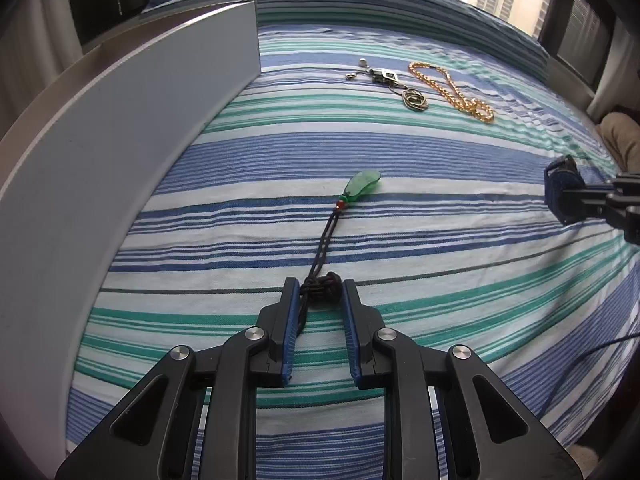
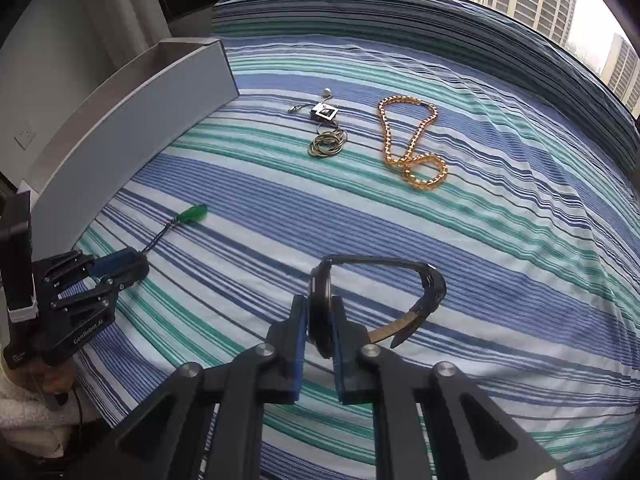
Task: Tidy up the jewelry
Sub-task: 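Grasp the black watch strap with the right tool while the left tool holds the pendant, then lift the pendant and watch and carry them to the white box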
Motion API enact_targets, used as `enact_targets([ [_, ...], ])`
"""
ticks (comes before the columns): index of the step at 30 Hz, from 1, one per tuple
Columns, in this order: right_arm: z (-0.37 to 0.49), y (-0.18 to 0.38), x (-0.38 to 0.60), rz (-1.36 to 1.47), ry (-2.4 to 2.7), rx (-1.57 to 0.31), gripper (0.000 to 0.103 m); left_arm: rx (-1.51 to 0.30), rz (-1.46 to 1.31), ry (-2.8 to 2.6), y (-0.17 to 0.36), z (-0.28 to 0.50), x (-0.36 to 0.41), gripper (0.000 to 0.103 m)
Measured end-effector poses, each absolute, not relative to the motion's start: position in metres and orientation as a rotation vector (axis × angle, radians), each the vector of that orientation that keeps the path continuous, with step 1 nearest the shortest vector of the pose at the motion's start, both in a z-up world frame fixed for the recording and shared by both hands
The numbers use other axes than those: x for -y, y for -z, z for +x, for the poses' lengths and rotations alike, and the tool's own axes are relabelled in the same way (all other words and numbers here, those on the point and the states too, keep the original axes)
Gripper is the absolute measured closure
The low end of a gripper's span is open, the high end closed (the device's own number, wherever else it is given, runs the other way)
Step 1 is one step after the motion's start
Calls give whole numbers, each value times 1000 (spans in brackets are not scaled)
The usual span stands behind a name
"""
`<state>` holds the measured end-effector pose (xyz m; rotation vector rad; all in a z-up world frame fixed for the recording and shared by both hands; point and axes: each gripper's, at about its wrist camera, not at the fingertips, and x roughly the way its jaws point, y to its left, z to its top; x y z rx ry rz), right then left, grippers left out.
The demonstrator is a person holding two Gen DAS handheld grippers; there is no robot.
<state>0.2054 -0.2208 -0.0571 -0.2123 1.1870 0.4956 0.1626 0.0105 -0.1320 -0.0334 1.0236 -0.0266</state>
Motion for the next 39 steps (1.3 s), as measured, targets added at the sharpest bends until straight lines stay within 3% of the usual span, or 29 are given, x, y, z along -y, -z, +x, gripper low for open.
enact_targets([
  [7,184,83,212,-215,-481,-1212,88,-1028,-39,43,132,164,-12,79],
  [8,184,83,214,-206,-472,-1208,88,-1030,-46,60,132,165,-13,73],
  [9,183,82,216,-194,-471,-1206,83,-1036,-60,87,131,165,-14,61],
  [10,182,80,218,-177,-470,-1203,68,-1048,-81,116,130,165,-17,52],
  [11,181,76,221,-158,-464,-1195,54,-1055,-109,131,128,163,-22,35],
  [12,178,71,225,-135,-464,-1184,52,-1047,-136,140,125,159,-28,29],
  [20,155,33,271,-4,-464,-1115,48,-1041,-88,160,114,140,-41,25],
  [25,160,42,261,-70,-486,-1137,48,-1023,11,130,120,165,-17,31],
  [28,164,51,243,-115,-550,-1157,48,-1044,41,133,127,174,-9,51],
  [29,166,54,236,-137,-555,-1154,48,-1056,47,139,131,175,-7,66],
  [31,173,63,222,-186,-573,-1155,48,-1047,62,127,131,173,-5,84],
  [33,182,76,214,-209,-555,-1166,49,-1052,33,132,130,172,-9,84],
  [34,186,81,211,-204,-564,-1181,62,-1057,3,133,129,172,-12,84],
  [35,189,85,209,-202,-560,-1201,90,-1061,-24,138,128,172,-16,85],
  [39,189,72,215,-139,-545,-1195,92,-1019,-136,164,102,162,-37,85],
])
